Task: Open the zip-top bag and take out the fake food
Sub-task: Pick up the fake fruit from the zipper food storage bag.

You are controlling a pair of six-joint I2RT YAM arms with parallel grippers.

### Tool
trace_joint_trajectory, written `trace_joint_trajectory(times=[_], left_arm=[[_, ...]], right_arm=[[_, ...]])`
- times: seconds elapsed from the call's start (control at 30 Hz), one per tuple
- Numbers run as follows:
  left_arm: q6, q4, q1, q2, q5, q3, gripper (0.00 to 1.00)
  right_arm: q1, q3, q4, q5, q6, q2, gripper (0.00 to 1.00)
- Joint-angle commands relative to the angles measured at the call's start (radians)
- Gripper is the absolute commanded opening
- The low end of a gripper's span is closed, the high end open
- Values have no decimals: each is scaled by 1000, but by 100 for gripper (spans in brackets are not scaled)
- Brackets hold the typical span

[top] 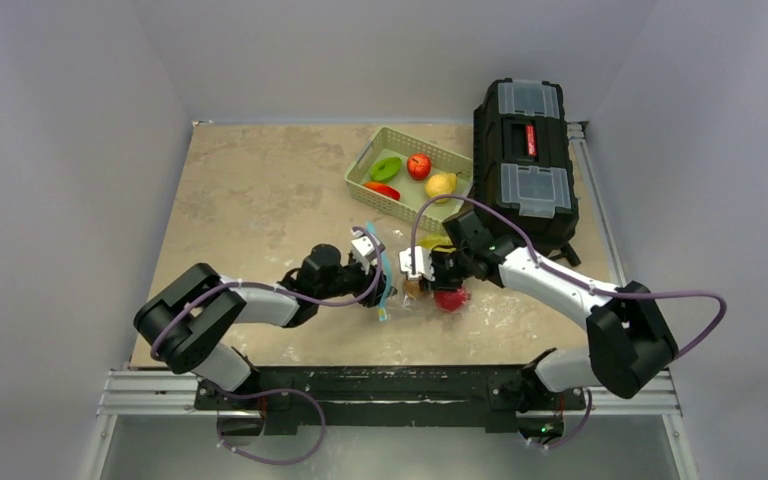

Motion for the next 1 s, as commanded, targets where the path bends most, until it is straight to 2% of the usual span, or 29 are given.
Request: trace_joint_trajectory(times=[0.0,0.2,0.37,0.47,0.57,0.73,0.97], left_arm=[[53,107,-30,58,40,49,45],[94,148,-41,101,28,46,50],[140,215,-53,109,9,15,57],[175,249,-56,117,30,0,58],[222,295,-57,130,71,-16,57],[271,302,-67,154,90,-10,55],[349,291,-112,170,41,7,57]], right_arm=[[14,-10,83,95,55,9,35],[12,-8,103,138,73,2,47],[-15,14,14,-32,17,-79,55],[-26,13,-39,-112,-23,-119,58],[-48,26,-36,-124,0,-125,57],[-54,19,-4,27,21,-56,53],[-53,19,-49,120,-8,-6,46]])
